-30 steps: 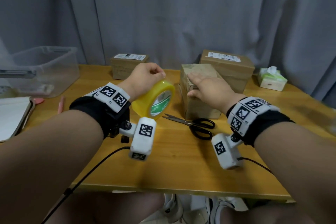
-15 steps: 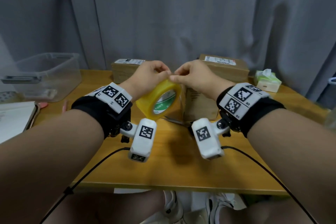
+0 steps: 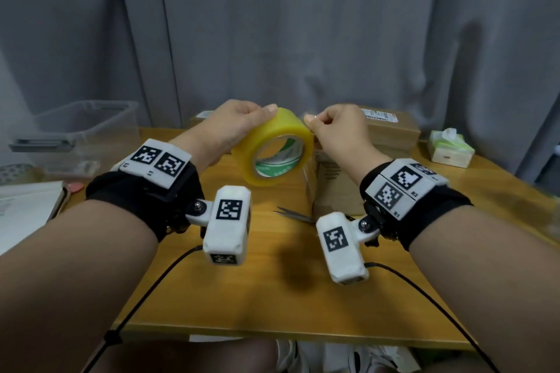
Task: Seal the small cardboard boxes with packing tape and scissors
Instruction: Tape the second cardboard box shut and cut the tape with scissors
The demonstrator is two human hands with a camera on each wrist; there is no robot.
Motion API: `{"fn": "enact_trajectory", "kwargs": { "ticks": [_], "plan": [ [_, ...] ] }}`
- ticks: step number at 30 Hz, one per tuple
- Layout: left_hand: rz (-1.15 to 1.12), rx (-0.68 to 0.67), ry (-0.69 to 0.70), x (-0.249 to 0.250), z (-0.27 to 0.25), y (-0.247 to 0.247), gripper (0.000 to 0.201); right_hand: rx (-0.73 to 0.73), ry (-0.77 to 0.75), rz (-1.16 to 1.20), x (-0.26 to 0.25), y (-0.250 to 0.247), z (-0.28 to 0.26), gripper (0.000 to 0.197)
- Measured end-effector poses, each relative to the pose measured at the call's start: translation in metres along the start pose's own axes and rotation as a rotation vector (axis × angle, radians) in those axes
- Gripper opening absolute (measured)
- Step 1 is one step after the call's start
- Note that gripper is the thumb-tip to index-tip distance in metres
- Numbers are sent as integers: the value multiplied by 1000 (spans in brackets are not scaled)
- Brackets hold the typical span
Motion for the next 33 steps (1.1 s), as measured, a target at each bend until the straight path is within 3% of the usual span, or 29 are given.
{"fn": "enact_trajectory", "kwargs": {
  "ticks": [3, 6, 12, 17, 19, 33],
  "plan": [
    [100, 59, 96, 0, 3, 8, 41, 60, -46, 39, -15, -21, 16, 37],
    [519, -4, 108, -7, 13, 18, 52, 53, -86, -21, -22, -41, 26, 35],
    [681, -127, 29, 1, 30, 37, 66, -32, 217, -90, 34, -47, 14, 38],
    [813, -218, -44, -8, 40, 47, 66, -66, 391, -80, 46, -36, 14, 12],
    [842, -219, -57, -8, 43, 50, 65, -65, 425, -89, 47, -36, 15, 15],
    [1039, -243, -89, 0, 55, 57, 55, -119, 308, -503, 42, -36, 6, 18]
  ]
}}
Point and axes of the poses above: each hand's wrist, its own z-axis towards the middle knuckle, its own y-axis out of the palm, x = y × z, the point moved 1 cm from there along z, towards the middle knuckle, and after that the axes turned 3 degrees about z, right-handed, at the moved point
